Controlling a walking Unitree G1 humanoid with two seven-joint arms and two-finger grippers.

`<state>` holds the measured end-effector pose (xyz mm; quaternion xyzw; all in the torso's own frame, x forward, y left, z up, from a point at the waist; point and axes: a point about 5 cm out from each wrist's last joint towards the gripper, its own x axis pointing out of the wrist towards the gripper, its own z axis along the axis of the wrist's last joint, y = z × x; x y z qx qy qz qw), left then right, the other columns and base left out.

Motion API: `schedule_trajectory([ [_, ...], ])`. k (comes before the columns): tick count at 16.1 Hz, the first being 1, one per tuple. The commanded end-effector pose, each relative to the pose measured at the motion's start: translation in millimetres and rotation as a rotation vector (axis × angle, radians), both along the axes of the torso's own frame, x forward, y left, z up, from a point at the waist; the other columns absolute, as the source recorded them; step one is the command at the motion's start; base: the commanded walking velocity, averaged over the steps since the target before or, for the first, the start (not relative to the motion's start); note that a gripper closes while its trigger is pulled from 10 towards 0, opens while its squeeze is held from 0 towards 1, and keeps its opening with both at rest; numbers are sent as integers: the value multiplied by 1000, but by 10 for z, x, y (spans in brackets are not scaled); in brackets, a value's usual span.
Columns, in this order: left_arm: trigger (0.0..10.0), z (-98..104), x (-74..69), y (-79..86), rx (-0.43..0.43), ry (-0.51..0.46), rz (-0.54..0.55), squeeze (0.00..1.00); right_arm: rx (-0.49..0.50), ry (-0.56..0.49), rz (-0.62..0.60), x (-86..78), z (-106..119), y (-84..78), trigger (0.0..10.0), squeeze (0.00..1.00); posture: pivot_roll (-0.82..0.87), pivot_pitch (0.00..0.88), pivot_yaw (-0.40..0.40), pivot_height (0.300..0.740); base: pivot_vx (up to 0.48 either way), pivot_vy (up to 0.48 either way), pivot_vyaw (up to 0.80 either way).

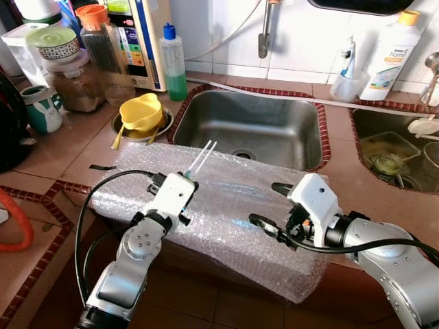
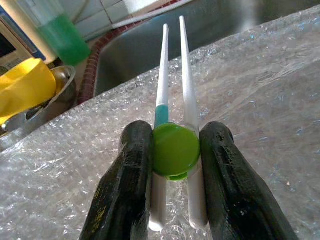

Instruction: Kitchen organization

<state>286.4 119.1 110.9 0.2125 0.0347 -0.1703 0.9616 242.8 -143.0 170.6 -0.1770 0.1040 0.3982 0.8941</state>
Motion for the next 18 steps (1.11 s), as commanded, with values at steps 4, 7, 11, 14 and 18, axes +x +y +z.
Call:
schedule_trajectory([
  [4, 275, 12, 57, 135, 41, -47, 70, 0, -12, -22, -5, 10, 29, -35, 10000, 0, -122, 66, 42, 740, 0, 0, 0],
  [7, 2157, 27, 66, 146, 40, -80, 87, 0, -8, -22, -9, 20, 24, -38, 10000, 0, -121, 65, 42, 740, 0, 0, 0],
  [11, 10000, 249, 74, 221, 43, -285, 149, 0, 0, -18, -12, 33, 7, -47, 10000, 0, -117, 61, 37, 740, 0, 0, 0],
  [14, 10000, 356, 78, 253, 24, -380, 175, 0, 2, -20, -10, 47, 1, -50, 10000, 0, -114, 57, 33, 740, 0, 0, 0],
  [18, 10000, 276, 57, 215, 11, -350, 157, 0, -1, -18, -6, 56, -7, -53, 10000, 0, -113, 57, 30, 740, 0, 0, 0],
])
